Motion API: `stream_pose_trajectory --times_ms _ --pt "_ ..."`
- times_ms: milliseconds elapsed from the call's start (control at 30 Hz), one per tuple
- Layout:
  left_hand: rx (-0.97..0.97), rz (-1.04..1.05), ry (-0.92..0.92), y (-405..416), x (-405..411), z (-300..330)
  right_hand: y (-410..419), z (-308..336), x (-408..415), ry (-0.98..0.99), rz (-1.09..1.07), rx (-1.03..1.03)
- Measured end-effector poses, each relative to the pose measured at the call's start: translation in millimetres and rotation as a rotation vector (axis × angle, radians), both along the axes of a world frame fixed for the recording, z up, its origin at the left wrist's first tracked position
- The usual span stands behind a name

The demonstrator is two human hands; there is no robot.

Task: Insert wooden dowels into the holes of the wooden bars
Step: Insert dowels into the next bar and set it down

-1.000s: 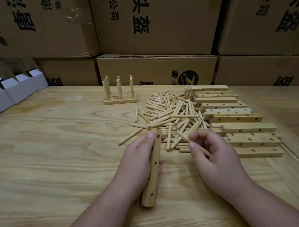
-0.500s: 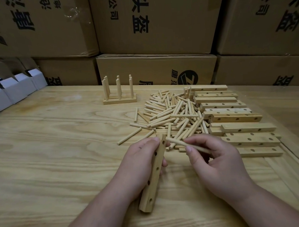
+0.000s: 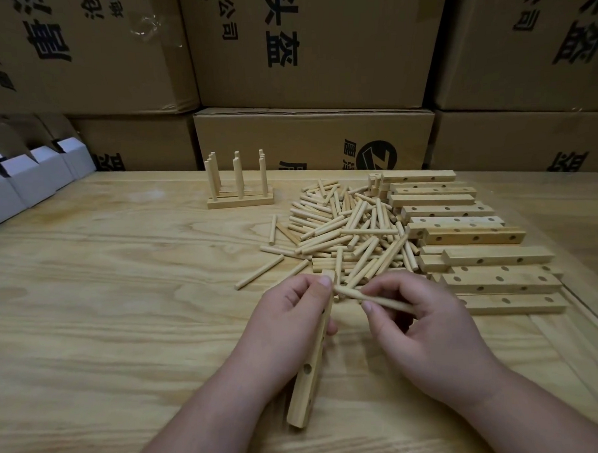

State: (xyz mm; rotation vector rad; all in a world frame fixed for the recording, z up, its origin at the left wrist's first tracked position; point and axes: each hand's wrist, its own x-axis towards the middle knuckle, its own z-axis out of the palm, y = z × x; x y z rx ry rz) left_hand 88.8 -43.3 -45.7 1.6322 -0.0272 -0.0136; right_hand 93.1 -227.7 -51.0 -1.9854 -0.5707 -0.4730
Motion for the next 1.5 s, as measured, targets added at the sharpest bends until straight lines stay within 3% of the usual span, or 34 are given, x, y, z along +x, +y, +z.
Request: stream_pose_trajectory --times_ms 400,633,867,967,1133,1267,1500 --pt "0.171 -0.097 -0.078 3.2 0.8 -2.6 -1.2 0.7 0.7 0.034 -0.058 -0.005" --pt "0.075 -0.189 -0.02 3.2 0.0 -2.4 0.5 -1.7 4.1 0.063 -0.097 0.136" --pt "-0.093 -0.042 0.036 3.9 4.3 -4.1 -4.8 0.4 5.7 0.123 -0.118 0.305" --pt "-0.161 0.036 0.05 5.8 6.3 -3.6 -6.8 2.6 7.6 0.018 -0.238 -0.001" --pt "-0.196 0.077 0.057 6.2 7.4 -3.5 -5.7 -0.8 11.9 0.033 -0.333 -0.531" --pt "-0.17 0.07 0.053 5.2 7.4 -3.4 -9.7 3.2 14.0 0.054 -0.378 -0.668" --pt "-0.207 0.067 0.049 3.8 7.2 -3.1 -8.2 1.2 14.8 0.105 -0.385 -0.722"
